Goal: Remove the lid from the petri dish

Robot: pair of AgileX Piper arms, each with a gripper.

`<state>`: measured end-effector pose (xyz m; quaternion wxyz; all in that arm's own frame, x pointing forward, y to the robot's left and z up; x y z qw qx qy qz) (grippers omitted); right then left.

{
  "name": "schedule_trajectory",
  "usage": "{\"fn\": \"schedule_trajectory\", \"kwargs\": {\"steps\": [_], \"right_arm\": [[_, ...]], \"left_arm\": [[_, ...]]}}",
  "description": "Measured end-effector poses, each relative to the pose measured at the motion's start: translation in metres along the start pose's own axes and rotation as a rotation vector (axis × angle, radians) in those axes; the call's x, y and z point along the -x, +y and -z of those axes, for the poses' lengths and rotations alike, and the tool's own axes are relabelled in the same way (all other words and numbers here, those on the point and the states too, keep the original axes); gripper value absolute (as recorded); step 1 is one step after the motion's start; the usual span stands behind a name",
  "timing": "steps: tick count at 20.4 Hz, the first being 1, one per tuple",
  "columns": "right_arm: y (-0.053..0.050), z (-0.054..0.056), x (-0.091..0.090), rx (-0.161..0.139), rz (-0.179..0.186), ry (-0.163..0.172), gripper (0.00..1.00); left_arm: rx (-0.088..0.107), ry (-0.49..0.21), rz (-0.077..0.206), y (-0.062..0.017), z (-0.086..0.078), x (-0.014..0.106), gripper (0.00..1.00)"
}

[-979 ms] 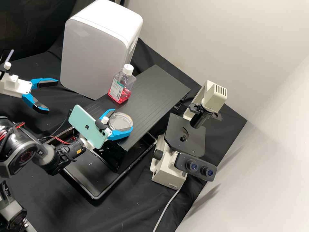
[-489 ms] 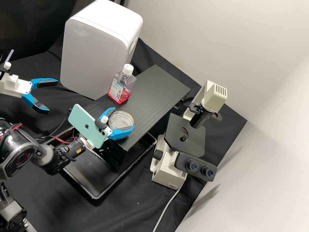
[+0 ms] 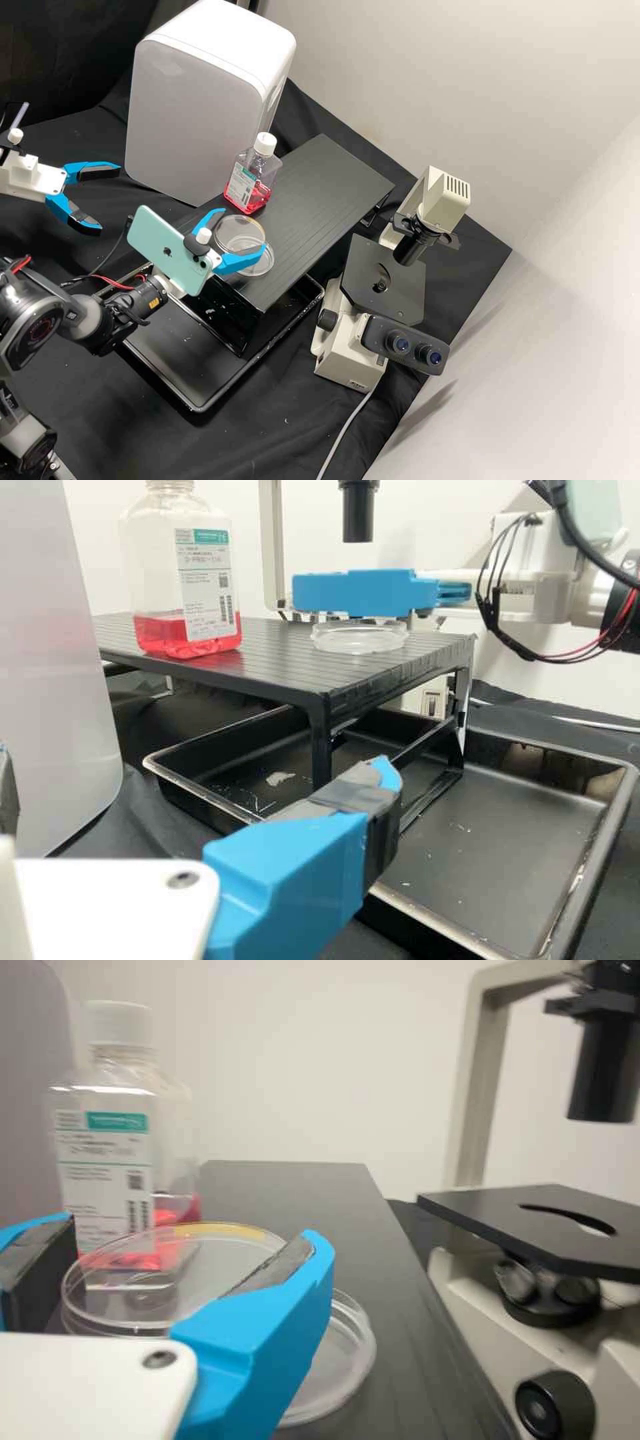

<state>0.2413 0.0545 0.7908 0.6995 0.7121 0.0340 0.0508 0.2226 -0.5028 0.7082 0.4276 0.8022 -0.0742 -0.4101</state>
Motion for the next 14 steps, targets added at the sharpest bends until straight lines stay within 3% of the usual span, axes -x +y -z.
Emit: {"fn": "schedule_trajectory", "kwargs": {"steps": [5,9,14], "right_arm": [[-0.006,0.007,0.001,-0.006,0.019,0.018,0.0],[-0.011,0.012,0.002,0.013,0.038,0.037,0.0],[-0.015,0.009,0.002,0.013,0.05,0.022,0.0]], "left_arm": [[0.0,0.0,0.0,0.0,0.0,0.0,1.0],[0.0,0.0,0.0,0.0,0.0,0.0,1.0],[0.0,0.0,0.0,0.0,0.0,0.0,1.0]]}}
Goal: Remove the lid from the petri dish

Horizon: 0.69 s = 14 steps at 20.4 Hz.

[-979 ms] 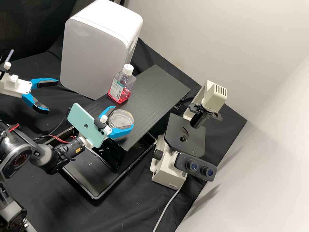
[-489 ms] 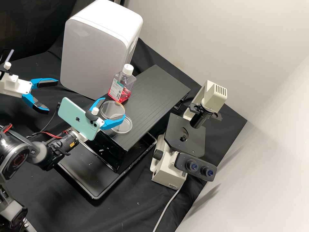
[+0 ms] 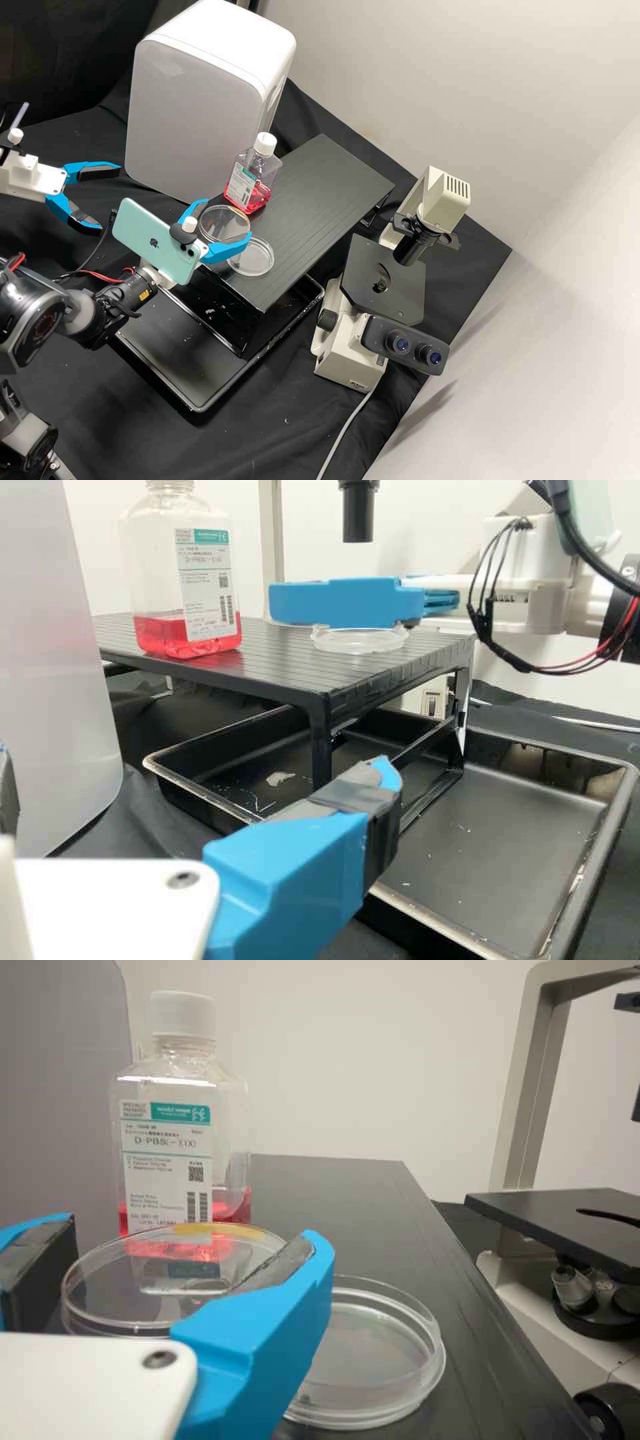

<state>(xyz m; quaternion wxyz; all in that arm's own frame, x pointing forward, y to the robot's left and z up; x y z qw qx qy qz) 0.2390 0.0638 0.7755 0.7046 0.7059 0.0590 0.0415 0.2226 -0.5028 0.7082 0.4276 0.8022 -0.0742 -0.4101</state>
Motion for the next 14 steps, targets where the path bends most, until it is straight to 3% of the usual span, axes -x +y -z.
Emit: {"fn": "schedule_trajectory", "kwargs": {"steps": [14], "right_arm": [[-0.0044,-0.0027,-0.0008,0.008,0.009,-0.019,0.0]], "left_arm": [[0.0,0.0,0.0,0.0,0.0,0.0,1.0]]}}
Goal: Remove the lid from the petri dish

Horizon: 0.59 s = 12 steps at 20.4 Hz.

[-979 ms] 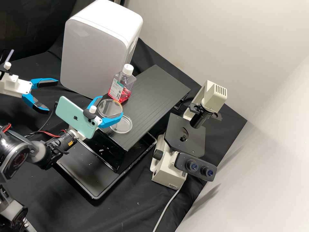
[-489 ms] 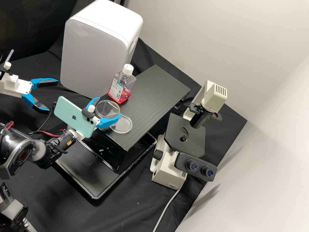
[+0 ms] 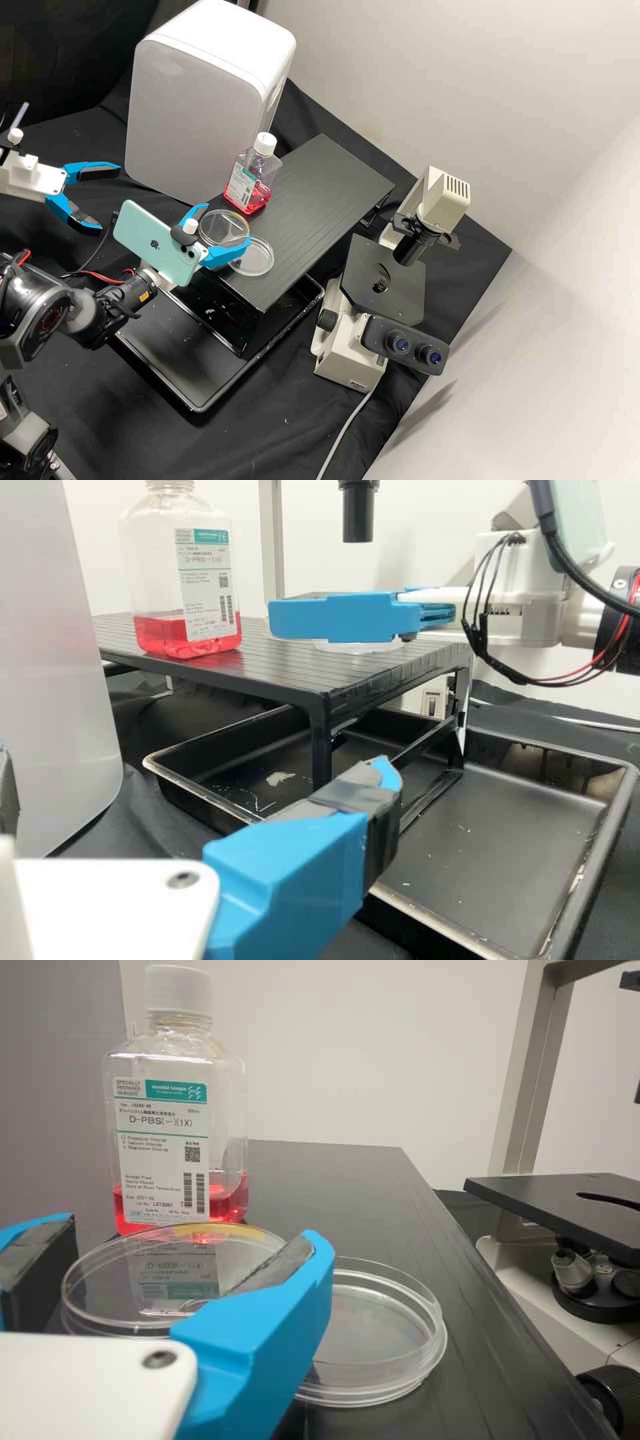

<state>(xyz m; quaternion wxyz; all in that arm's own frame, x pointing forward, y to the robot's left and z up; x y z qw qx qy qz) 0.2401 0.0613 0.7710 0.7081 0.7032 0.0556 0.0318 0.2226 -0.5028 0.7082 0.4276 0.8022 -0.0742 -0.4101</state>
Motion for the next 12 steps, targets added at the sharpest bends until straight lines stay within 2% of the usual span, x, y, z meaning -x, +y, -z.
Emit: {"fn": "schedule_trajectory", "kwargs": {"steps": [4,10,12], "right_arm": [[-0.003,0.003,0.001,0.012,0.011,0.011,0.0],[-0.008,0.006,-0.001,0.011,0.029,0.023,0.0],[-0.011,0.007,-0.003,0.024,0.036,0.025,0.0]], "left_arm": [[0.0,0.0,0.0,0.0,0.0,0.0,1.0],[0.0,0.0,0.0,0.0,0.0,0.0,1.0],[0.0,0.0,0.0,0.0,0.0,0.0,1.0]]}}
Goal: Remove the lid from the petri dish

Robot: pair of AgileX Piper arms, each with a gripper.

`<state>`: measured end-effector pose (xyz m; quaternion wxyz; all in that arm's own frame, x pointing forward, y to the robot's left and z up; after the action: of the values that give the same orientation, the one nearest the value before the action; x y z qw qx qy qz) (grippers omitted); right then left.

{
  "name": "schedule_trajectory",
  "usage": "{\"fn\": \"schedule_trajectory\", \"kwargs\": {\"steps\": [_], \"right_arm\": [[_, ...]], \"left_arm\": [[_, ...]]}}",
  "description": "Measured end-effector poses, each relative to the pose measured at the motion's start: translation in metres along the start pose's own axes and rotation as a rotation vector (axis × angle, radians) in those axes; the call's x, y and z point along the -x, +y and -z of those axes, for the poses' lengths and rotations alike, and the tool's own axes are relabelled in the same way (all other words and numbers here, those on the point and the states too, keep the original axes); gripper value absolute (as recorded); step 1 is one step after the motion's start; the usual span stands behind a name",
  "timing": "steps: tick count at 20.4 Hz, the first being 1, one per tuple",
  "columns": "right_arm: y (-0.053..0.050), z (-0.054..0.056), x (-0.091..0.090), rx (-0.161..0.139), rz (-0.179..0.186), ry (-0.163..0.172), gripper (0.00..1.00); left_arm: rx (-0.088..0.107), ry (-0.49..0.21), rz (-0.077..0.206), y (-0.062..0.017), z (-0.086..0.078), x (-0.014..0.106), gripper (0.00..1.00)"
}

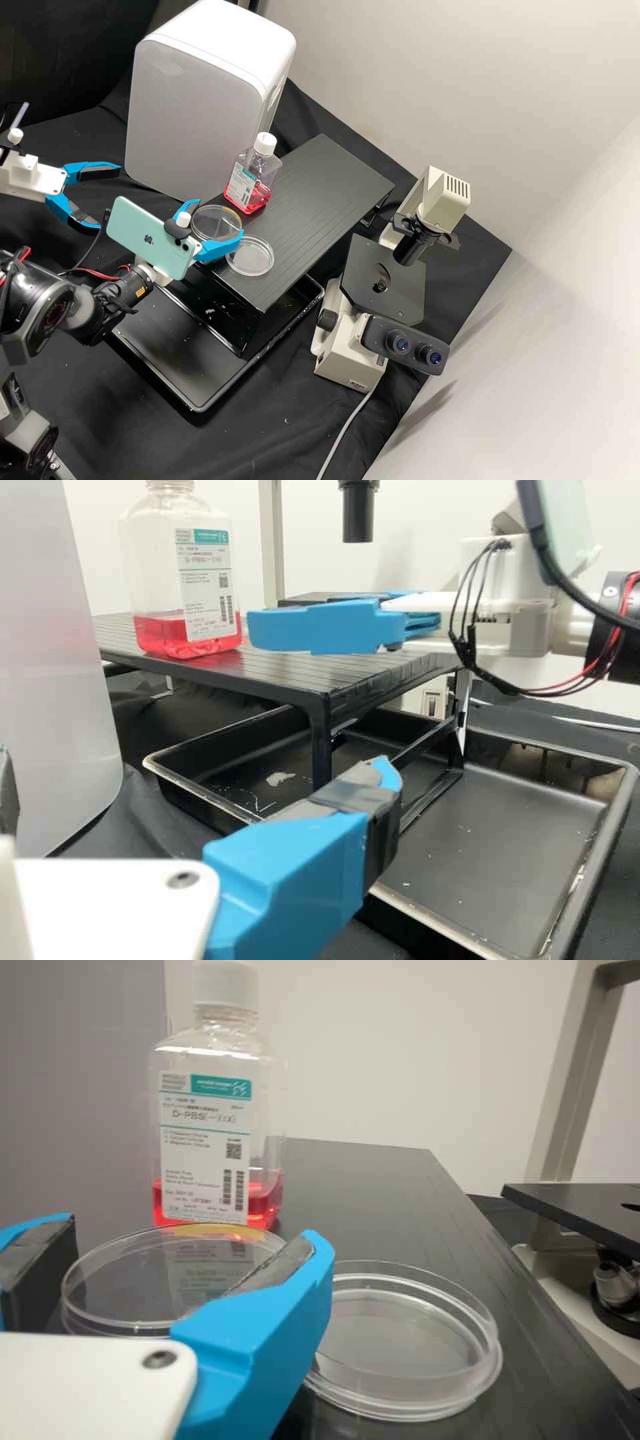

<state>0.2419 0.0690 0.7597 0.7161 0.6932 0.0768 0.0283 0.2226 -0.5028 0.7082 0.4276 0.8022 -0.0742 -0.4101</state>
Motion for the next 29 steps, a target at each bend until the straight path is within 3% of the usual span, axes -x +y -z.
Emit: {"fn": "schedule_trajectory", "kwargs": {"steps": [5,6,22,26,29], "right_arm": [[-0.003,-0.001,-0.002,0.007,0.006,-0.004,0.0],[-0.003,-0.001,-0.002,0.007,0.006,-0.004,1.0],[-0.002,-0.001,-0.002,0.005,0.001,-0.011,1.0],[0.004,-0.003,-0.002,0.004,-0.024,-0.019,1.0],[0.011,-0.004,0.003,0.002,-0.047,-0.023,1.0]], "left_arm": [[-0.001,0.0,-0.002,0.0004,0.0,0.0,1.0],[-0.001,0.0,-0.002,0.0004,0.0,0.0,1.0],[-0.001,0.0,-0.002,0.0004,0.0,0.0,1.0],[-0.001,0.0,-0.002,0.0004,0.0,0.0,1.0],[-0.032,0.009,-0.006,0.0008,0.001,0.0,1.0]]}}
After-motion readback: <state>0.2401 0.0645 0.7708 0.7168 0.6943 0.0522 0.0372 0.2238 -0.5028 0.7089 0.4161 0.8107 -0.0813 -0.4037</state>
